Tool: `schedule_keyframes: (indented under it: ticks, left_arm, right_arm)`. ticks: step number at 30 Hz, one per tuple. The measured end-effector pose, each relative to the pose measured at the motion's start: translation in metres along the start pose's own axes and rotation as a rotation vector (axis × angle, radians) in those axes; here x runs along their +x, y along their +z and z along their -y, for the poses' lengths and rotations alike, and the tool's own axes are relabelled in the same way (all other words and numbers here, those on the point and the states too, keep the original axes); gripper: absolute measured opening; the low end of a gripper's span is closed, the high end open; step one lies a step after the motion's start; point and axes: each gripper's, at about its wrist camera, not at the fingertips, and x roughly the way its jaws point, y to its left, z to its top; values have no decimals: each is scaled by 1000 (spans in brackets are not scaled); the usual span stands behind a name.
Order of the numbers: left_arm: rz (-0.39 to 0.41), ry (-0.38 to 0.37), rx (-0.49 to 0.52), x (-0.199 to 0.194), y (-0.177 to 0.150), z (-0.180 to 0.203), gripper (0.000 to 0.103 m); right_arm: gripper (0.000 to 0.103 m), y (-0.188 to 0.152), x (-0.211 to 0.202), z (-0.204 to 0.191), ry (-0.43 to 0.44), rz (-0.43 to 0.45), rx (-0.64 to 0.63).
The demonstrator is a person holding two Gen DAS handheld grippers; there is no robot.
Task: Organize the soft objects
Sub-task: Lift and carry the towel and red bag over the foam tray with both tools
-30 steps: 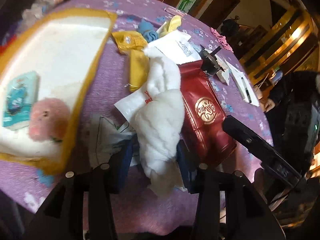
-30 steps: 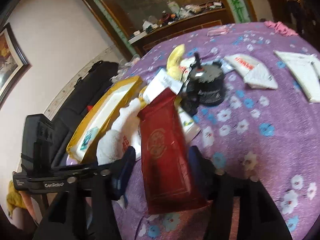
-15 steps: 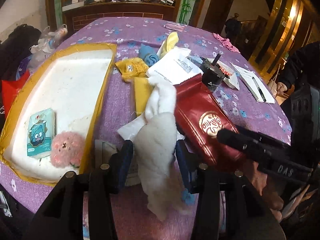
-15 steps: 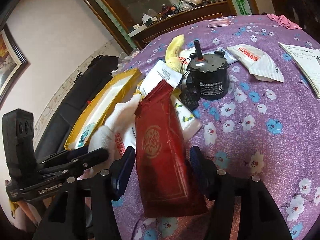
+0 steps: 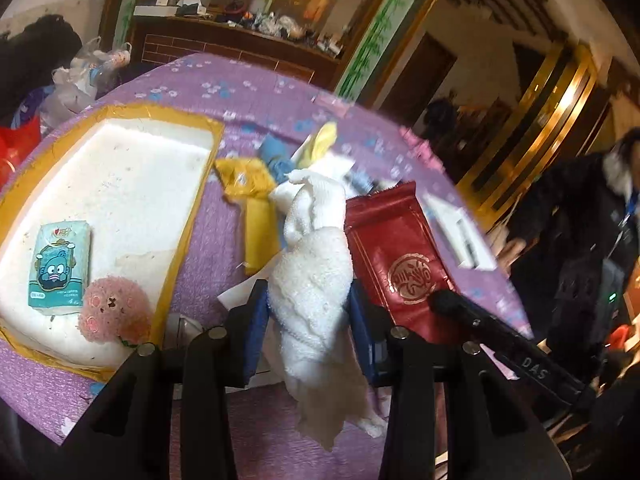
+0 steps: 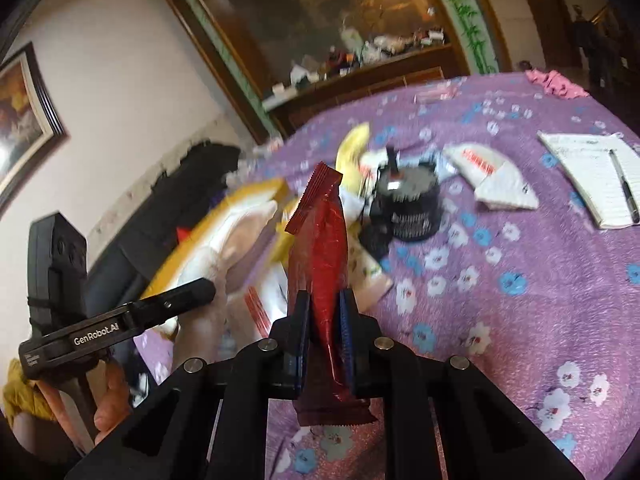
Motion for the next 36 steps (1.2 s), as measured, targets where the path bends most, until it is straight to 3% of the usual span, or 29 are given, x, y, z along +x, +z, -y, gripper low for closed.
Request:
schedule_keyframes:
  ticks: [6,11,14,21,29,36]
  left_arm:
    - [33,-48,-57,-13,10,-8,37]
    - [85,-3,-86,-28,28,-27,37]
    - [132,64,-103,-40,40,-47,37]
    - [153,213,-151,-48,69,-104,37]
    - [51,347,-201,-19,83,-168,37]
    - [-46,431,-181,17,75,-177,37]
  right_arm:
    - [13,9,-6,-4,95,22,69]
    - [13,29,11,-27,177,-4,83]
    - [13,40,34,-49,210,-37,82]
    - [13,74,112,-103,256,-132,58]
    - [13,84,197,-123,203,-194,80]
    - [13,73,219,-139,115,-225,22]
